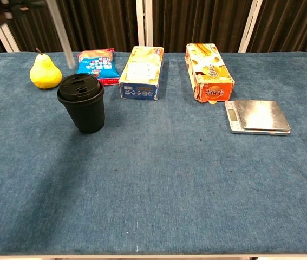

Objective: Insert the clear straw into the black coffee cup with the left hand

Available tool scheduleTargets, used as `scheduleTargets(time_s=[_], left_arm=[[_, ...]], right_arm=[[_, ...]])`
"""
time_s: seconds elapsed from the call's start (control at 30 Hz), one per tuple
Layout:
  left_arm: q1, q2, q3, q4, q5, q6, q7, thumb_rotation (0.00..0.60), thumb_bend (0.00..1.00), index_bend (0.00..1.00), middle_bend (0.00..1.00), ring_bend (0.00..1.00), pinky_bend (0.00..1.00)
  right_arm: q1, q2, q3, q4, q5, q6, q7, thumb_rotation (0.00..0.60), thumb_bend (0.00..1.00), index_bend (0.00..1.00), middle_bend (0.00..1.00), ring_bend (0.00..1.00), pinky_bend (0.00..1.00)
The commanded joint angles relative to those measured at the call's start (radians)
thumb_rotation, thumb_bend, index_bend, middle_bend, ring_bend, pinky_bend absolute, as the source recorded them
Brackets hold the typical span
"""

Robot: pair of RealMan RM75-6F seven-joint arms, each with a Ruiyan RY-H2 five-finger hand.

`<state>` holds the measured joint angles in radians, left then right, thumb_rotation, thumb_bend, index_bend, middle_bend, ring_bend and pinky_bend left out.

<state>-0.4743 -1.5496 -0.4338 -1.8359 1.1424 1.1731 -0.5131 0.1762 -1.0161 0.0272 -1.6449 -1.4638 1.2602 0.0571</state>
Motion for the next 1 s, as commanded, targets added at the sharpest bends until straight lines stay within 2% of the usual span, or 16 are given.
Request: scheduleTargets(time_s=[0.03, 0.43, 1.0], left_arm=[[-0.020, -0.044, 0.004, 0.033, -0.002, 0.014, 0.007, 0.600, 0.41, 0.57, 0.19, 0.00, 0.00], [-0.033, -0.122, 0.052, 0.139, 0.037, 0.059, 0.063, 0.600, 0.41, 0.57, 0.19, 0.00, 0.00], [-0.016, -0.135, 0.086, 0.162, 0.064, 0.057, 0.034, 0.600, 0.41, 0.57, 0.19, 0.00, 0.00]], right_arm=[[0.001, 0.001, 0.000, -0.001, 0.002, -0.002, -0.001, 0.600, 0.11, 0.00, 0.06, 0.00, 0.02], [0.002, -0.003, -0.001, 0.005, 0.009, -0.004, 0.005, 0.600, 0.11, 0.00, 0.06, 0.00, 0.02], [0.002, -0.006, -0.002, 0.004, 0.015, -0.003, 0.003, 0.600, 0.11, 0.00, 0.06, 0.00, 0.02]])
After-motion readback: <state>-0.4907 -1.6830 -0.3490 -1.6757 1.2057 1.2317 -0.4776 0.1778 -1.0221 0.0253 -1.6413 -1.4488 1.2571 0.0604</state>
